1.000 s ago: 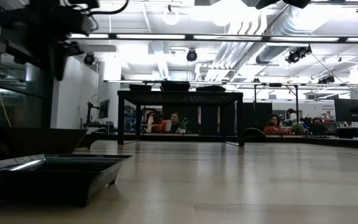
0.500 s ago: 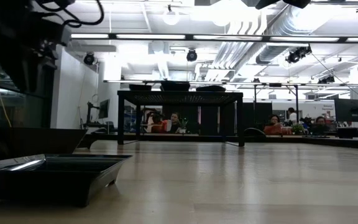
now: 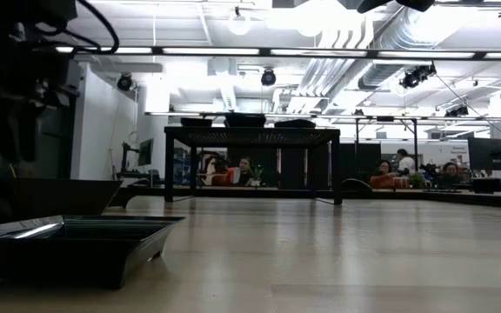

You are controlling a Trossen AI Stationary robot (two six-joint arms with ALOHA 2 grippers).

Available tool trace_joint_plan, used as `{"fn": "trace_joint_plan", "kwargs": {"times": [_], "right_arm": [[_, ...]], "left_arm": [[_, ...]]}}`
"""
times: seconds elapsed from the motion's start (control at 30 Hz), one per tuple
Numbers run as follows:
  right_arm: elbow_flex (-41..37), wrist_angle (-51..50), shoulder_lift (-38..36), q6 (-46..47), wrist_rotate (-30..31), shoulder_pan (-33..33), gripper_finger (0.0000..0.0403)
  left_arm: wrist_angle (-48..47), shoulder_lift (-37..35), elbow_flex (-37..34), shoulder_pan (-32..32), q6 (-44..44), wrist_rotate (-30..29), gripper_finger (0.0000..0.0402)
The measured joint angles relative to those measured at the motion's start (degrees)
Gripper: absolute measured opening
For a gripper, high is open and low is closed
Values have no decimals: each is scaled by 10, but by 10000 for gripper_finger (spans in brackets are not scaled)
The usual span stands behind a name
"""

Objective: Pick & Place Mini shaped plates
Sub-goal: Stack the distorted square plate on top of the distorted square plate on the shelf

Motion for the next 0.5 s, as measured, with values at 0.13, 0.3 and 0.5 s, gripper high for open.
{"fn": "trace_joint_plan", "kwargs": {"times": [0.13, 0.3, 0.5], "right_arm": [[0, 0, 0, -2, -8, 0, 149], [0, 0, 0, -3, -10, 0, 149], [0, 0, 0, -8, -9, 0, 149]], "left_arm": [[30, -2, -32, 1, -18, 17, 124], [29, -8, -43, 1, -42, 17, 124], [17, -7, -43, 1, -61, -19, 124]]}}
